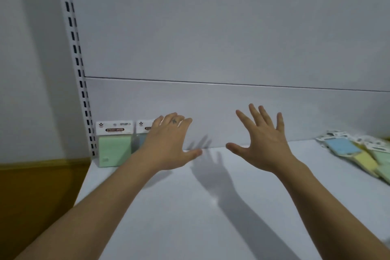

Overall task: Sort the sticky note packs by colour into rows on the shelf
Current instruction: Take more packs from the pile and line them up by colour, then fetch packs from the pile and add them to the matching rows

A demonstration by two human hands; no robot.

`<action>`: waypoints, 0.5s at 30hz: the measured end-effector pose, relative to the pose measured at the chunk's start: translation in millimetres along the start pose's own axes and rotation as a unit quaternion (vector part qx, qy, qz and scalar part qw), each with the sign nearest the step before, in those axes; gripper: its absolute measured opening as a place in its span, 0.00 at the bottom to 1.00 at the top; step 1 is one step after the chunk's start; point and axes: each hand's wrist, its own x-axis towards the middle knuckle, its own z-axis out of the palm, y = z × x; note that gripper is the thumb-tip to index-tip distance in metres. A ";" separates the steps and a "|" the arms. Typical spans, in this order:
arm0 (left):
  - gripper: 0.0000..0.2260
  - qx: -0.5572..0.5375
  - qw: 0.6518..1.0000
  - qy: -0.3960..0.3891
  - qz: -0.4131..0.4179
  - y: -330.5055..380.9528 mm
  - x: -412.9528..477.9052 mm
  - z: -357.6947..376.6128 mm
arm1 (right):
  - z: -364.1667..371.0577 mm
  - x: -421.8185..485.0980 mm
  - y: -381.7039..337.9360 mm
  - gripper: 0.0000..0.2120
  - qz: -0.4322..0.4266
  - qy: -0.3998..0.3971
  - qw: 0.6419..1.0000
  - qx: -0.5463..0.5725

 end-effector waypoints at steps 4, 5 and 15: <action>0.38 0.001 1.000 0.002 0.027 49.8 21.1 -0.9 | -11.7 -23.1 49.3 0.44 0.039 0.009 0.999 0.007; 0.38 -0.002 0.999 0.001 0.037 64.7 26.0 -0.9 | -15.3 -30.2 64.2 0.44 0.053 0.009 0.999 0.006; 0.37 -0.034 0.989 -0.003 0.143 241.9 65.9 11.9 | -38.4 -123.8 219.5 0.43 0.195 0.003 0.981 0.018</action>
